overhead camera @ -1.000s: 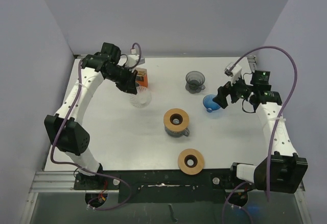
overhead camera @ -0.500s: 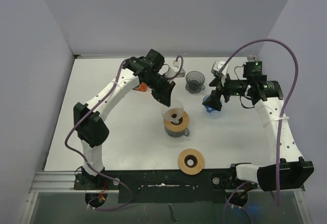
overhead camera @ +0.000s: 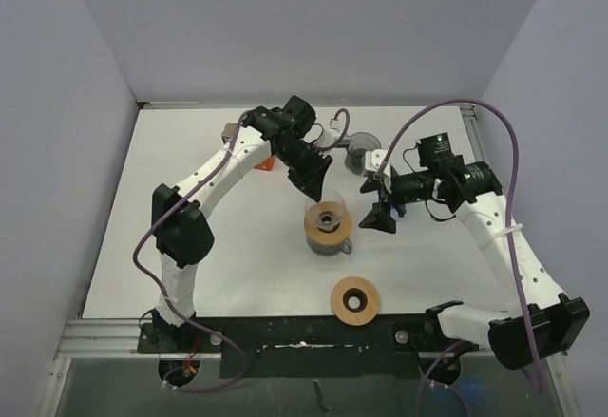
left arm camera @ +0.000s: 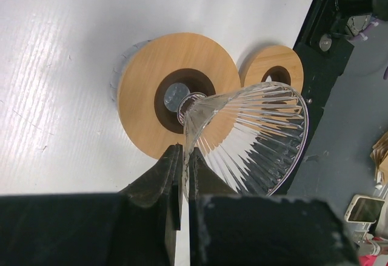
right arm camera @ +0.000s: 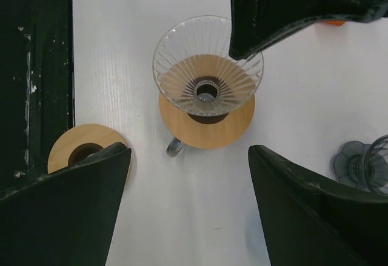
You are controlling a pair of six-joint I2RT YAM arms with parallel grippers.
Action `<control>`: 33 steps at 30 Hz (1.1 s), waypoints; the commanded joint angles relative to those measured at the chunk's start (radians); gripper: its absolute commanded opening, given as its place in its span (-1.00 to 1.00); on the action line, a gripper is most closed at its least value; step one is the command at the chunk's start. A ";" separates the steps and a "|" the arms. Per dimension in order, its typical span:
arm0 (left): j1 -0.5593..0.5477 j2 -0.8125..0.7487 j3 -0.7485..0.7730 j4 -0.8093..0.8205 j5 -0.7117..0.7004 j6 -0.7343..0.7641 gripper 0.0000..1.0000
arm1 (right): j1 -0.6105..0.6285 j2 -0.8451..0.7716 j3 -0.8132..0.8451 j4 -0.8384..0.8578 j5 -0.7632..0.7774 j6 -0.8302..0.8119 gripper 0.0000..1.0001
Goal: Place the coffee filter in the dripper
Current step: Place the coffee dripper in the dripper holder.
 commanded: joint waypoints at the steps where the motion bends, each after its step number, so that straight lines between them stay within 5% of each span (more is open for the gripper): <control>1: -0.025 0.024 0.077 -0.009 -0.001 0.004 -1.00 | 0.078 0.029 0.014 0.040 0.039 -0.032 0.60; 17: -0.046 0.065 0.090 -0.038 -0.042 0.030 -1.00 | 0.311 0.086 -0.040 0.099 0.269 -0.033 0.37; 33: -0.052 0.087 0.102 -0.053 -0.037 0.037 -1.00 | 0.387 0.159 -0.099 0.173 0.385 -0.020 -0.03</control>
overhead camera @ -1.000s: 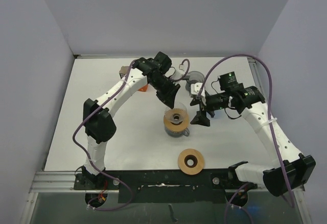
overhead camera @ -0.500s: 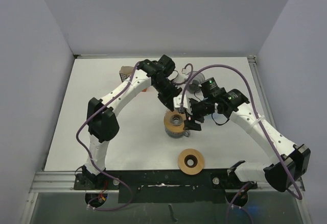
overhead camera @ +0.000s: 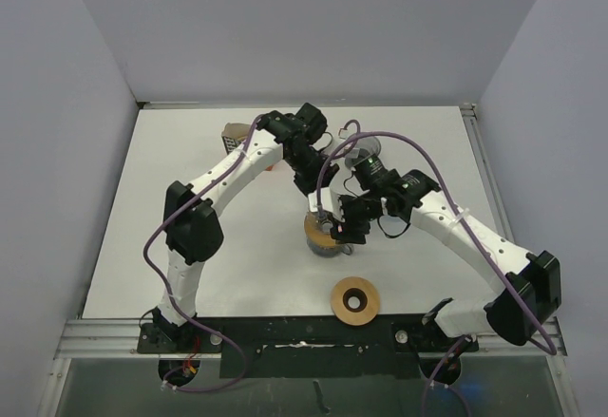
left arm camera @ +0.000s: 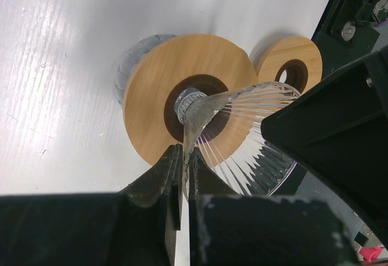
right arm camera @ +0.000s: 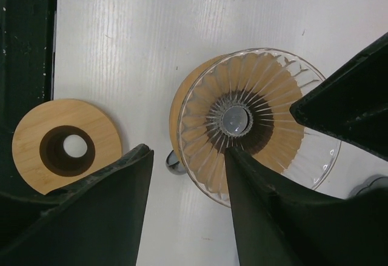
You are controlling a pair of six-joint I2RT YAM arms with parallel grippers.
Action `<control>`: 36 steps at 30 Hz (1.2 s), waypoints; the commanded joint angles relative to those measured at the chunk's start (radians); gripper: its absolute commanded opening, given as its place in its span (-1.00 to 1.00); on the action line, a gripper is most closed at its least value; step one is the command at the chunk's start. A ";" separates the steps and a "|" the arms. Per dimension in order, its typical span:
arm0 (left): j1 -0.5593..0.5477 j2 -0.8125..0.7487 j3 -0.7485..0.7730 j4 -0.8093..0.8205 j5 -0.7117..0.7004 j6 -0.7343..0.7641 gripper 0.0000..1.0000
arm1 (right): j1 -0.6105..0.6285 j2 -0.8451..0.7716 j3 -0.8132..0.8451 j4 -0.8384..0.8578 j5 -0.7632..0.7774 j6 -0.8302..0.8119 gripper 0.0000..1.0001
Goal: Place the coffee filter in the dripper
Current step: Place the coffee dripper in the dripper holder.
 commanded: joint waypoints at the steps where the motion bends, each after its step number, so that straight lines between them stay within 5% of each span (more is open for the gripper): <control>1: -0.013 0.018 0.058 -0.022 0.026 0.014 -1.00 | 0.010 0.012 -0.020 0.065 0.039 0.000 -0.09; 20: -0.022 0.055 0.062 -0.031 -0.007 0.012 -1.00 | -0.002 0.011 -0.092 0.125 0.044 0.028 -0.54; 36: -0.024 0.037 -0.052 -0.016 -0.005 0.050 -1.00 | -0.009 0.048 -0.100 0.100 0.028 0.037 -0.63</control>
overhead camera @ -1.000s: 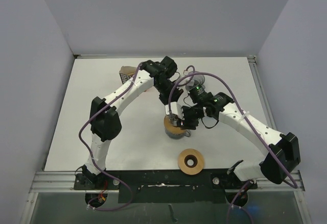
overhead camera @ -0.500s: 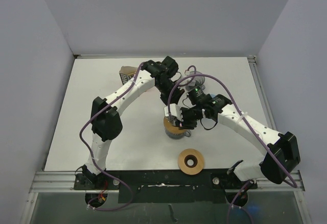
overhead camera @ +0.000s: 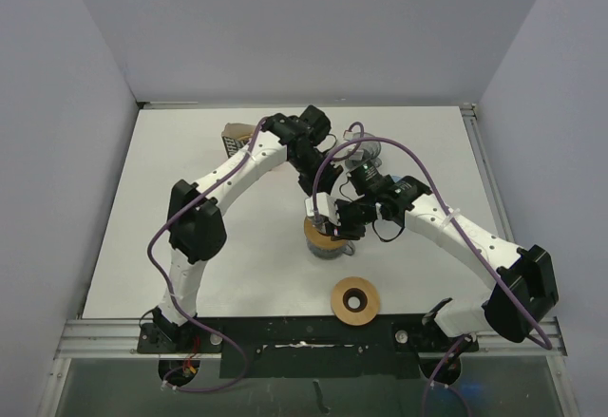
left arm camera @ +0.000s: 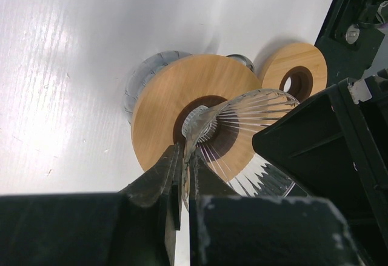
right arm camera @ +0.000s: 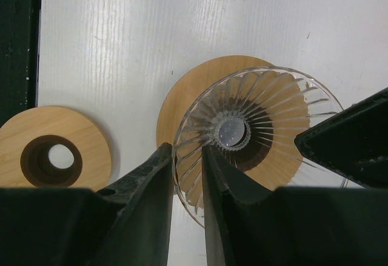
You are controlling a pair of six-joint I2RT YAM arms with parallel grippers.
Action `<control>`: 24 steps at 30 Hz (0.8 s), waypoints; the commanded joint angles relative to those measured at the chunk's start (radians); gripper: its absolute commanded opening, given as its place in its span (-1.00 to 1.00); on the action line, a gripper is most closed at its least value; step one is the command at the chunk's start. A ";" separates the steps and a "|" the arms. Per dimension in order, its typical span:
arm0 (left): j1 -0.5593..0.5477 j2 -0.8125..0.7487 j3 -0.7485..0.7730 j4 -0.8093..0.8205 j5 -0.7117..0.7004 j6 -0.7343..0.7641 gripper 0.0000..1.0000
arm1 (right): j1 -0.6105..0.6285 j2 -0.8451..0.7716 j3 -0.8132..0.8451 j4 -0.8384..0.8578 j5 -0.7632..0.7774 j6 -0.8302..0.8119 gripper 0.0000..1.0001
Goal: Place the coffee filter in the dripper
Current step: Place the coffee dripper in the dripper holder.
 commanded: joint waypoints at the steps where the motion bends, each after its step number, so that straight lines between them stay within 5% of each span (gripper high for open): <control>1: -0.011 -0.002 -0.069 -0.045 -0.016 0.026 -1.00 | -0.013 0.031 -0.017 -0.020 0.023 0.031 -0.64; 24: -0.011 -0.057 -0.225 0.023 -0.054 0.048 -1.00 | -0.015 0.083 -0.053 0.004 0.026 0.044 -0.73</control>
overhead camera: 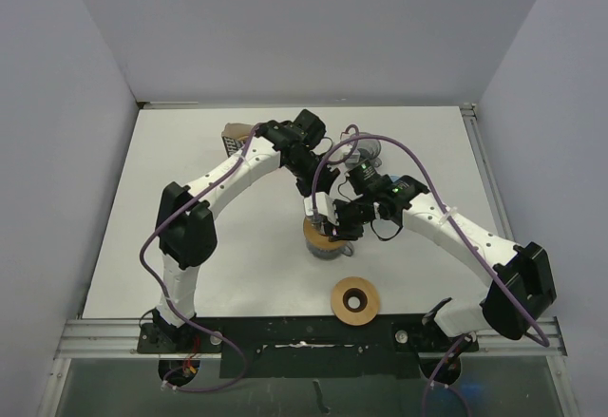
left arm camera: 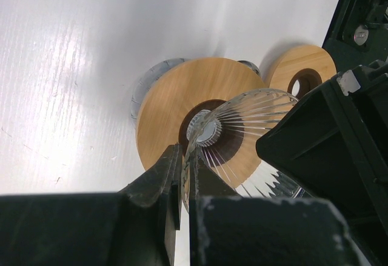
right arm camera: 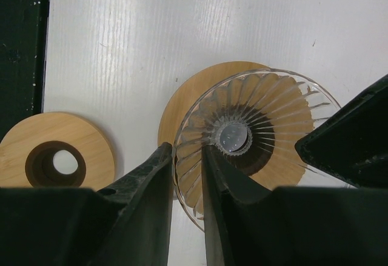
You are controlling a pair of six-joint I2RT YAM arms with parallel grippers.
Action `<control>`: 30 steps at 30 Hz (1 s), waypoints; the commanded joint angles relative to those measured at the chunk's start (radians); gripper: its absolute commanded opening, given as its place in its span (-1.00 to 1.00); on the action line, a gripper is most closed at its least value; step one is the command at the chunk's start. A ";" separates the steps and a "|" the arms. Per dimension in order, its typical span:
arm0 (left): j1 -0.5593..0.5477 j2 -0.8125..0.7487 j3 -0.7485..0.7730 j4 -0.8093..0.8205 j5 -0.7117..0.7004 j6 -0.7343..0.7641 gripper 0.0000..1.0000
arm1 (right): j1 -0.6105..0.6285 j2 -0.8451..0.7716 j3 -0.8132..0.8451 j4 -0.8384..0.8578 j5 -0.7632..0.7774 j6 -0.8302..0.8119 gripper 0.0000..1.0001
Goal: Place the coffee filter in the dripper
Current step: Place the coffee dripper in the dripper holder.
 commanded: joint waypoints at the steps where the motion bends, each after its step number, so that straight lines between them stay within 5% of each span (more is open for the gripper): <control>1: -0.015 0.032 -0.062 -0.114 -0.062 0.023 -1.00 | -0.014 0.062 -0.061 -0.005 0.055 0.040 -0.73; 30: -0.030 0.022 -0.176 -0.069 -0.077 0.041 -1.00 | -0.043 0.095 -0.118 0.027 0.053 0.042 -0.74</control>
